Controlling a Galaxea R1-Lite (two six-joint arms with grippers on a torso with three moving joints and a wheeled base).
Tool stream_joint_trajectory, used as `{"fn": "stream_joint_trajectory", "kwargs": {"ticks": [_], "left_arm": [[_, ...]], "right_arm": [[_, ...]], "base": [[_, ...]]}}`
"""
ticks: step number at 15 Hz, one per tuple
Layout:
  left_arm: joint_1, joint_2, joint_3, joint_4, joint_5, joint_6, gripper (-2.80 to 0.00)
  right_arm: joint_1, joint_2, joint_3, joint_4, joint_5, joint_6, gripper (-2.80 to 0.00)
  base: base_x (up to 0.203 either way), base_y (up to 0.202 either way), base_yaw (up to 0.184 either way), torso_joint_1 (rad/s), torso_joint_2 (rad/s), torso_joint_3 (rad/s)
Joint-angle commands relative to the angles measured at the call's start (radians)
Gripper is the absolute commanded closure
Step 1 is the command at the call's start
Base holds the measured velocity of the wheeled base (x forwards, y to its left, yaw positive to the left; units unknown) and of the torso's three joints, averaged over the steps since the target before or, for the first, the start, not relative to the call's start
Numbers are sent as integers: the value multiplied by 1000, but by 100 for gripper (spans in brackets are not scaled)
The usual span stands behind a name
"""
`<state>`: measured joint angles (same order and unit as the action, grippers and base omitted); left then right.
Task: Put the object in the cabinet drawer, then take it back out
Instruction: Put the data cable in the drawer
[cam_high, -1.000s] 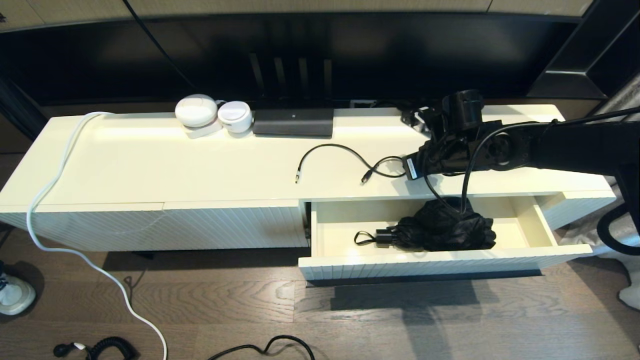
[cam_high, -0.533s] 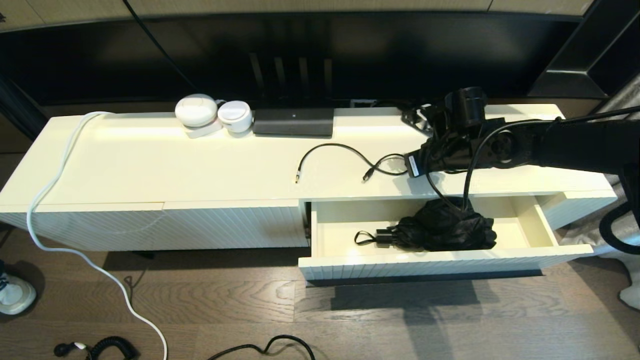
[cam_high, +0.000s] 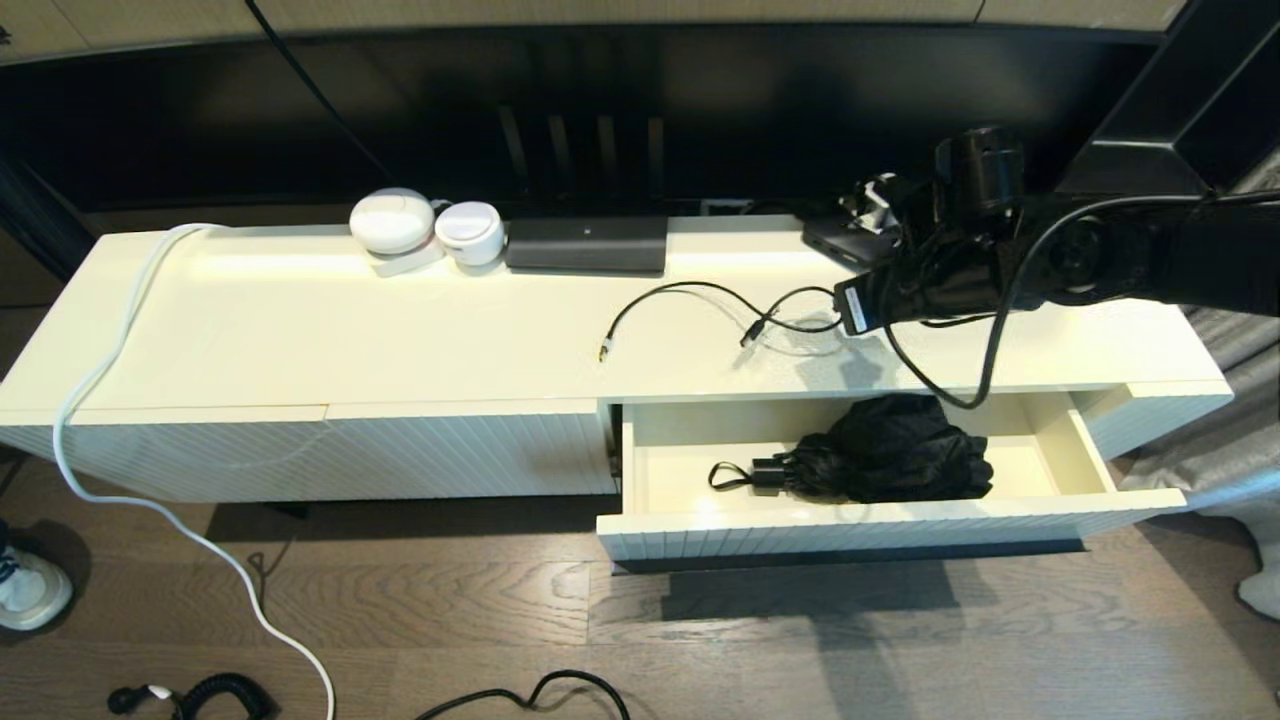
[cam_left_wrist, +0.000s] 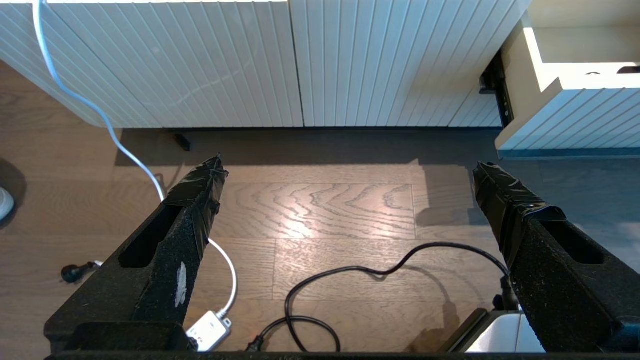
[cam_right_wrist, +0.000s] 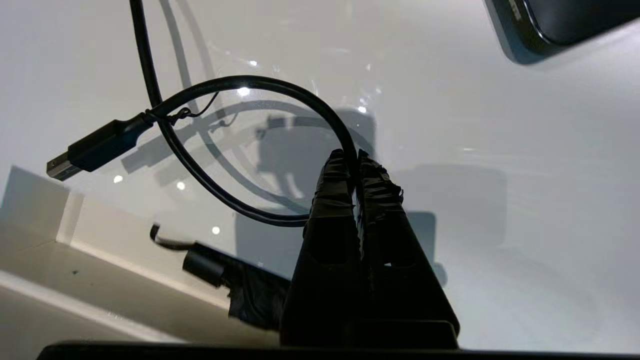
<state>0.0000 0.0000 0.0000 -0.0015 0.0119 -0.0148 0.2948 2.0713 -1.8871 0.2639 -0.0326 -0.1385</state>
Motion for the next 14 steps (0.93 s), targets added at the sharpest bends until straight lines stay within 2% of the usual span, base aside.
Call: {"fn": "stream_joint_trajectory", "kwargs": {"ticks": [1,7,10,14], "left_arm": [[0,0,0,0,0,-1,-280],[0,0,0,0,0,-1,-280],[0,0,0,0,0,-1,-280],[0,0,0,0,0,-1,-280]], "right_arm": [[-8,-95,35,49,0,-2,0],[-82,-348,217,279,2,-14,0],[-136,-417,301,327,2,-21,0],[-208,-529,505,332,6,-27,0]], "base": [[0,0,0,0,0,0],[0,0,0,0,0,0],[0,0,0,0,0,0],[0,0,0,0,0,0]]}}
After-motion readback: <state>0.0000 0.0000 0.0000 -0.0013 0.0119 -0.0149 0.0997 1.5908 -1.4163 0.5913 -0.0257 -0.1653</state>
